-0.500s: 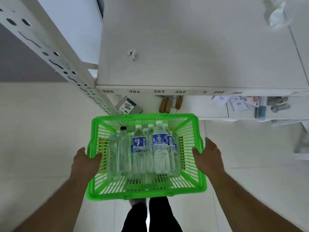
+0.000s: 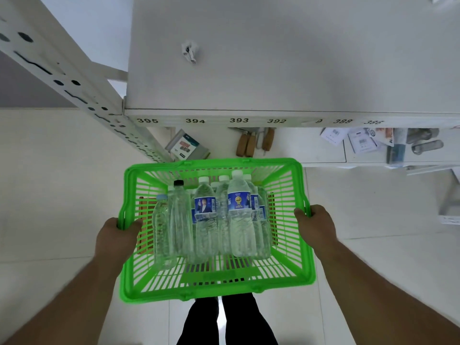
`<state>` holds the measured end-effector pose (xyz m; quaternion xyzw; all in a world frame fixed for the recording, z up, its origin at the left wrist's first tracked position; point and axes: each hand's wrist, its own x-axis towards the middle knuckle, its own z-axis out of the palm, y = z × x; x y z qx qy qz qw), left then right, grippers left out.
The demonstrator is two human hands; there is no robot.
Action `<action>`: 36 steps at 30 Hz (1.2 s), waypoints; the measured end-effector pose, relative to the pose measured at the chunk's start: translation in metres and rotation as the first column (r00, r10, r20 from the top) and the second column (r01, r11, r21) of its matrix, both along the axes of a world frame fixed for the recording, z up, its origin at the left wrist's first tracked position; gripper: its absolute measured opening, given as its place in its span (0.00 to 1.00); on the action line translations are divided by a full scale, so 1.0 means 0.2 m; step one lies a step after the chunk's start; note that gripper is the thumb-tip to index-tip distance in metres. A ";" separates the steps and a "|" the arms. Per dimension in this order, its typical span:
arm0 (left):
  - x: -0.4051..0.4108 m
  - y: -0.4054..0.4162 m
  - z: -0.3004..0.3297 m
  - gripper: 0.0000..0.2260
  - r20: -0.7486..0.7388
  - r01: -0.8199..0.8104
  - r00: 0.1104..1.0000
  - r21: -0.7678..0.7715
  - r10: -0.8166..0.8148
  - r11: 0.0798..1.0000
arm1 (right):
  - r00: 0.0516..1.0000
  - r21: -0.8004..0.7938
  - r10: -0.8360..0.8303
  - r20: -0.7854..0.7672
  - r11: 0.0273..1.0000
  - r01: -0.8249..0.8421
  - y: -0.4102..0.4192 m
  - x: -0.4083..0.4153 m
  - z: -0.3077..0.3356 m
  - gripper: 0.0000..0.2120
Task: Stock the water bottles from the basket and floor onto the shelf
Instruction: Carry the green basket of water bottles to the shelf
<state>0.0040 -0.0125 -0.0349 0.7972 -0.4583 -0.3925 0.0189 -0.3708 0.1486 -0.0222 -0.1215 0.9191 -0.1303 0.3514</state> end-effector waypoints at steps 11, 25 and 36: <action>-0.02 0.01 -0.01 0.12 0.033 0.020 0.999 0.012 -0.021 1.000 | 0.979 -0.050 -0.064 0.193 0.996 0.075 0.01 -0.04 -0.04 0.19; -0.17 0.17 0.50 0.14 0.025 0.213 0.977 -0.034 -0.212 0.976 | 0.911 -0.205 -0.352 0.214 0.896 0.394 0.49 -0.06 0.41 0.16; -0.76 0.43 0.92 0.27 -0.048 0.631 0.773 -0.029 -0.632 0.775 | 0.679 -0.272 -0.727 0.104 0.636 0.722 1.40 0.00 0.83 0.17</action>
